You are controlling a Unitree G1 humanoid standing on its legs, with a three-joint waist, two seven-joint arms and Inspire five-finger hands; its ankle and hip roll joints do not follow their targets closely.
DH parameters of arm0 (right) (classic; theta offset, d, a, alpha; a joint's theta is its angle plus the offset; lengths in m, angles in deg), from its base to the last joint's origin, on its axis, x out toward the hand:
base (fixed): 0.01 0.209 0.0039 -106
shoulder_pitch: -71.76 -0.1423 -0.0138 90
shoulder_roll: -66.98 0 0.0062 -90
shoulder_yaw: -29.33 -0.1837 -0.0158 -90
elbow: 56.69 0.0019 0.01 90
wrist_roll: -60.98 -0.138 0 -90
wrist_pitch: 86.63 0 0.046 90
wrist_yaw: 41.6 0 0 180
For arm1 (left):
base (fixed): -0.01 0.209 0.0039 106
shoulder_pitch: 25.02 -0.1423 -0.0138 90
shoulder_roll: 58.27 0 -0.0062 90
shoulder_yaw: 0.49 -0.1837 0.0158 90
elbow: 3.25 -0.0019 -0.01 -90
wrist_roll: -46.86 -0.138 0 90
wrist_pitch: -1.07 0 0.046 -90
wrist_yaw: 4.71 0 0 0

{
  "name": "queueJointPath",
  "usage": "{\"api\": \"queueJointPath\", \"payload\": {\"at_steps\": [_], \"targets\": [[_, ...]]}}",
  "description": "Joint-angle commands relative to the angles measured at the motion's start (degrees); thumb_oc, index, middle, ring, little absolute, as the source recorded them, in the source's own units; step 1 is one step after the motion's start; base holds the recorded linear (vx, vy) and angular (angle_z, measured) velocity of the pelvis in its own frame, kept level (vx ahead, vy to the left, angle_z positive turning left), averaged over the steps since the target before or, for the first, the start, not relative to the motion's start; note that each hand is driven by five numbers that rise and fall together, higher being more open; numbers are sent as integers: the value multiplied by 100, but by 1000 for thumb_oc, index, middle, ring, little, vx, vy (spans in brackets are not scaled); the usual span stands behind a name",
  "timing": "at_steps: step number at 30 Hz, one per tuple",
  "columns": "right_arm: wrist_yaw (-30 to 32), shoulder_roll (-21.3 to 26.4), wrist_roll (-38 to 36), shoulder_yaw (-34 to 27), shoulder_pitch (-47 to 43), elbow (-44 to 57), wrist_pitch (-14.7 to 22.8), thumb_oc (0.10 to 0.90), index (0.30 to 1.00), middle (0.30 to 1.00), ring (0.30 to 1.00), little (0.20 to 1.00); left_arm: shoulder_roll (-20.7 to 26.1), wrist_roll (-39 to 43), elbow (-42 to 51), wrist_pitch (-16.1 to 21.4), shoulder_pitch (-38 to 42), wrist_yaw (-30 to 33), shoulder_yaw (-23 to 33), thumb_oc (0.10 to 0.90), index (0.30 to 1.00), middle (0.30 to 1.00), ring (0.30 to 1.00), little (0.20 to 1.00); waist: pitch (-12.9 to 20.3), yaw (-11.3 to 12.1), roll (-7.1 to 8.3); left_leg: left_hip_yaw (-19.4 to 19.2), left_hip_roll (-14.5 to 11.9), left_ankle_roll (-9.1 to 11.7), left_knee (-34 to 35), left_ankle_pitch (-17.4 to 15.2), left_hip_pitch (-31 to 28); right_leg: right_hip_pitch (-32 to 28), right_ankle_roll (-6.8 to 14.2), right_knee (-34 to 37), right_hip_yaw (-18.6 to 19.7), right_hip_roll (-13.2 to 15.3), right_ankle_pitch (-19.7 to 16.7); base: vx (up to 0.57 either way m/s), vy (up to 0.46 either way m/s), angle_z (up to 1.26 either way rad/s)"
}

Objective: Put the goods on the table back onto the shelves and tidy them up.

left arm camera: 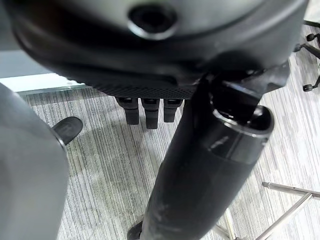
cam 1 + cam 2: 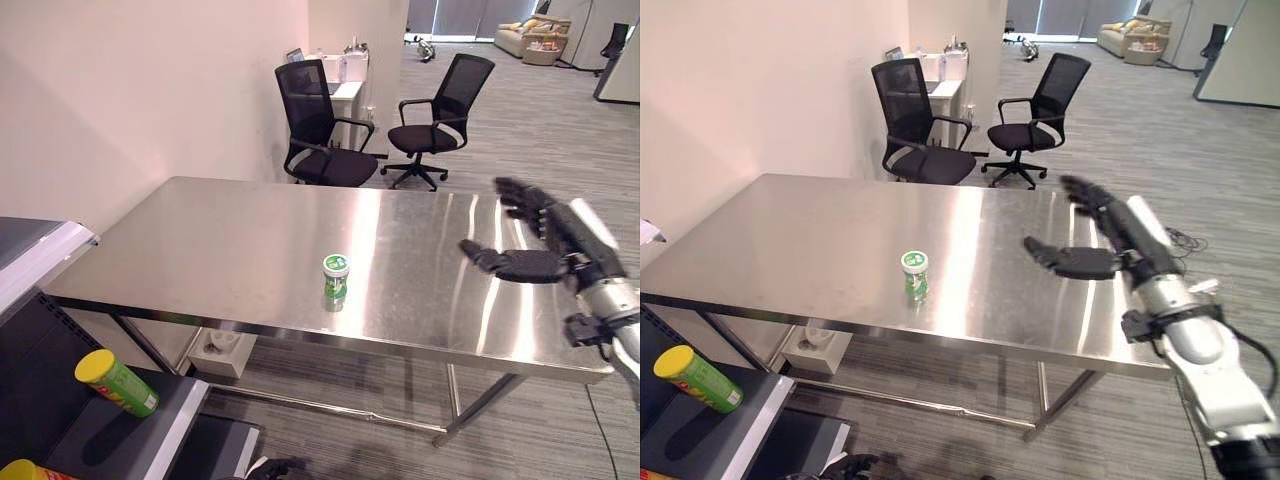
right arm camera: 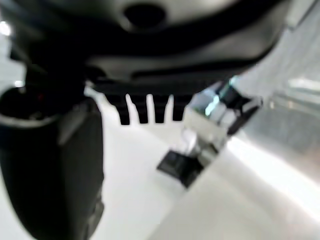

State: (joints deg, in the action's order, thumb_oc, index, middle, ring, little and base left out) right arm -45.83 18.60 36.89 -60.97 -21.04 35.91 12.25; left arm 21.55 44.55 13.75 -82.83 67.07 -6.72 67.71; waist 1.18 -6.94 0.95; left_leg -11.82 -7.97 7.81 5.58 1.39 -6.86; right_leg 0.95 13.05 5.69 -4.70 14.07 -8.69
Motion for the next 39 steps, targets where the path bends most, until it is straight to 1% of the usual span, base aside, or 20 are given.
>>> {"api": "queueJointPath", "payload": {"at_steps": [1, 3, 4, 8, 17, 20, 25, 28, 33, 39], "targets": [[-56, 75, -328, -177, -1116, 63, 390, 800, 900, 900, 900, 900, 93, -41, -49, 228, 203, -116, -163, 800, 900, 900, 900, 900, 51, 349, 219, 71, 95, -131, -58, -565, -169, 24, 4, -69, -184, -80, 106, -13, -21, 5], [-77, -24, -289, 140, -1384, -16, 379, 800, 900, 900, 900, 900, 96, -32, -30, 234, 215, -112, -196, 800, 900, 900, 900, 900, 47, 397, 215, 98, 86, -128, -58, -553, -154, 7, -9, -69, -209, -80, 120, -12, -16, 4], [-71, -53, -152, 322, -1521, -64, 363, 800, 900, 900, 900, 900, 90, -36, -15, 236, 221, -102, -193, 800, 900, 900, 900, 900, 45, 416, 210, 117, 80, -125, -58, -550, -149, -12, -19, -69, -229, -80, 133, -4, -9, 9], [-33, -215, 155, 664, -1789, -190, 318, 800, 900, 900, 900, 900, 67, -12, -15, 224, 239, -66, -203, 800, 900, 900, 900, 900, 57, 485, 204, 169, 58, -118, -58, -552, -156, -75, -35, -69, -284, -86, 176, 6, -4, 13], [111, -646, 467, 1084, -2197, -573, 248, 800, 900, 900, 900, 900, 85, 27, -8, 187, 274, 15, -211, 800, 900, 900, 900, 900, 50, 574, 207, 320, 16, -96, -58, -541, -157, -229, -87, -74, -414, -103, 268, 5, -9, 8], [122, -707, 493, 1176, -2277, -696, 225, 800, 900, 900, 900, 900, 91, 36, -1, 179, 264, 24, -225, 800, 900, 900, 900, 900, 48, 594, 208, 349, 5, -85, -58, -534, -159, -267, -98, -83, -453, -113, 294, 6, -11, 10], [178, -872, 598, 1481, -2588, -1278, 141, 800, 900, 900, 900, 900, 109, 133, 20, 158, 247, 35, -258, 800, 900, 900, 900, 900, 37, 670, 208, 442, -51, -59, -58, -504, -154, -337, -134, -118, -540, -130, 375, 9, -15, 10], [173, -935, 573, 1607, -2714, -1460, 120, 800, 900, 900, 900, 900, 110, 172, 31, 146, 237, 40, -270, 800, 900, 900, 900, 900, 33, 685, 208, 487, -67, -52, -58, -497, -156, -364, -148, -137, -566, -144, 411, 7, -15, 16], [201, -1096, 501, 1892, -3103, -1959, 76, 800, 900, 900, 900, 900, 139, 261, 60, 124, 250, 74, -339, 800, 900, 900, 900, 900, 7, 738, 207, 612, -122, -41, -58, -465, -145, -362, -191, -339, -624, -167, 537, -1, -10, 5], [179, -1227, 452, 2091, -3314, -2289, 35, 800, 900, 900, 900, 900, 176, 340, 53, 116, 268, 107, -358, 800, 900, 900, 900, 900, -26, 764, 205, 741, -163, -55, -58, -443, -154, -315, -228, -620, -696, -172, 679, 0, -7, 12]]}}
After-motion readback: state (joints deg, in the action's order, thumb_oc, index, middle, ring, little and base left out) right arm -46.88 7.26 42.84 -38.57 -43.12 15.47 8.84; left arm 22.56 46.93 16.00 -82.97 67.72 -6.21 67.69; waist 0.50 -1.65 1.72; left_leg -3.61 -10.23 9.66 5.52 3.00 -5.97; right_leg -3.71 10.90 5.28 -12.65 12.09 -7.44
